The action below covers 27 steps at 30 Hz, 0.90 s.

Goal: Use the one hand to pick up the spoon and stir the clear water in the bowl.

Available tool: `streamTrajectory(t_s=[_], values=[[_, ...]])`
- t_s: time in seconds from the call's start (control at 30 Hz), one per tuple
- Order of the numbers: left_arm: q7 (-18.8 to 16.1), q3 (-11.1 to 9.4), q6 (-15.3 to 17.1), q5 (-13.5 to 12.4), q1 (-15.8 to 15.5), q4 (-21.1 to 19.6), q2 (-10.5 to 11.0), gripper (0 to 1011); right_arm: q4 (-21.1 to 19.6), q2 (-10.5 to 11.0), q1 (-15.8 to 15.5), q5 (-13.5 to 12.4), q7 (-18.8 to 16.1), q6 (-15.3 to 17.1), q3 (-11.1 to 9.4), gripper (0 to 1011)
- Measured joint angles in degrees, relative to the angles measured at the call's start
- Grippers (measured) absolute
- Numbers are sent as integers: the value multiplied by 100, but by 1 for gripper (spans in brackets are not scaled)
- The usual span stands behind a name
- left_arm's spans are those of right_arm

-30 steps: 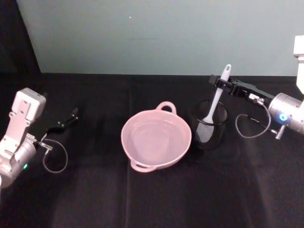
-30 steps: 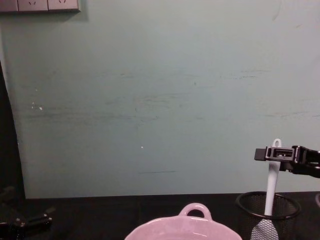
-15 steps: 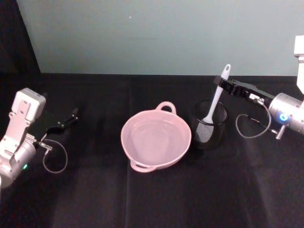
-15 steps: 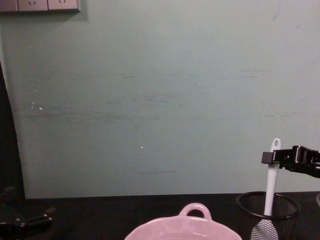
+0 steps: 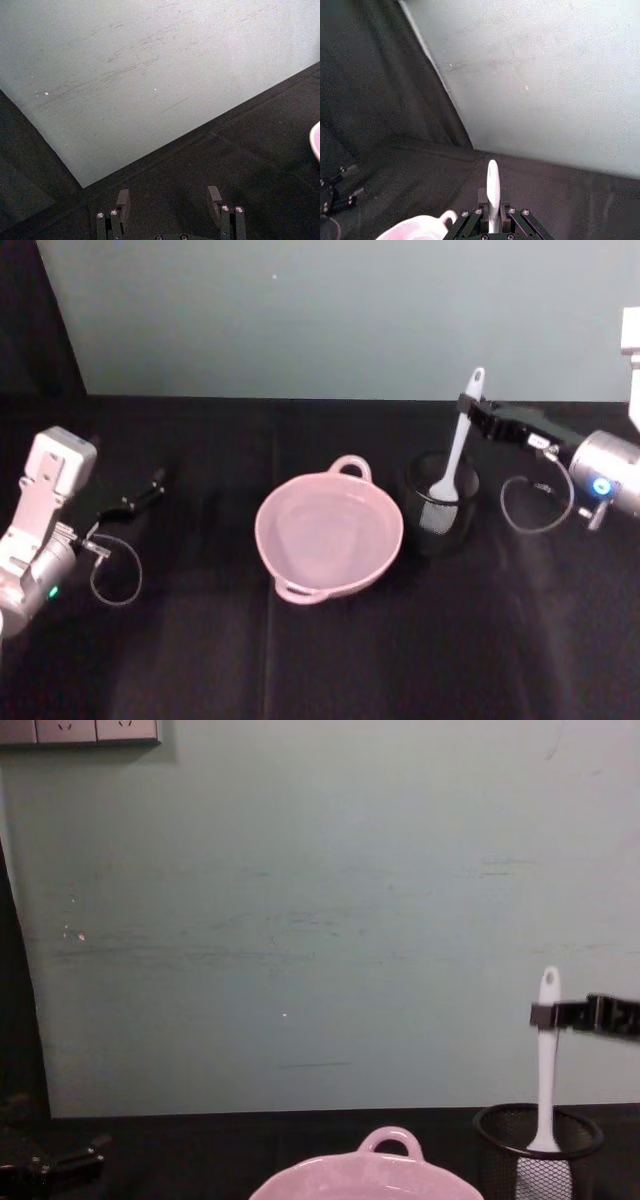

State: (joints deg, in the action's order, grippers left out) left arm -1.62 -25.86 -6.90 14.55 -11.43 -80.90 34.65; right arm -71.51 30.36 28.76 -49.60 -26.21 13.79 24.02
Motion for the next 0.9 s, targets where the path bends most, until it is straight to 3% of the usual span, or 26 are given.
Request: streamTrajectory(t_s=[0.1, 0.43, 0.63, 0.9], values=[[0, 0, 0, 0, 0, 0, 0, 1011, -575, 265, -118, 341, 104, -207, 10, 127], [0, 0, 0, 0, 0, 0, 0, 1011, -1727, 747, -126, 582, 54, -141, -221, 127], [0, 0, 0, 0, 0, 0, 0, 1011, -2004, 789, 102, 524, -112, 11, -219, 127], [0, 0, 0, 0, 0, 0, 0, 1011, -2089, 593, 485, 445, -361, 150, 150, 127]])
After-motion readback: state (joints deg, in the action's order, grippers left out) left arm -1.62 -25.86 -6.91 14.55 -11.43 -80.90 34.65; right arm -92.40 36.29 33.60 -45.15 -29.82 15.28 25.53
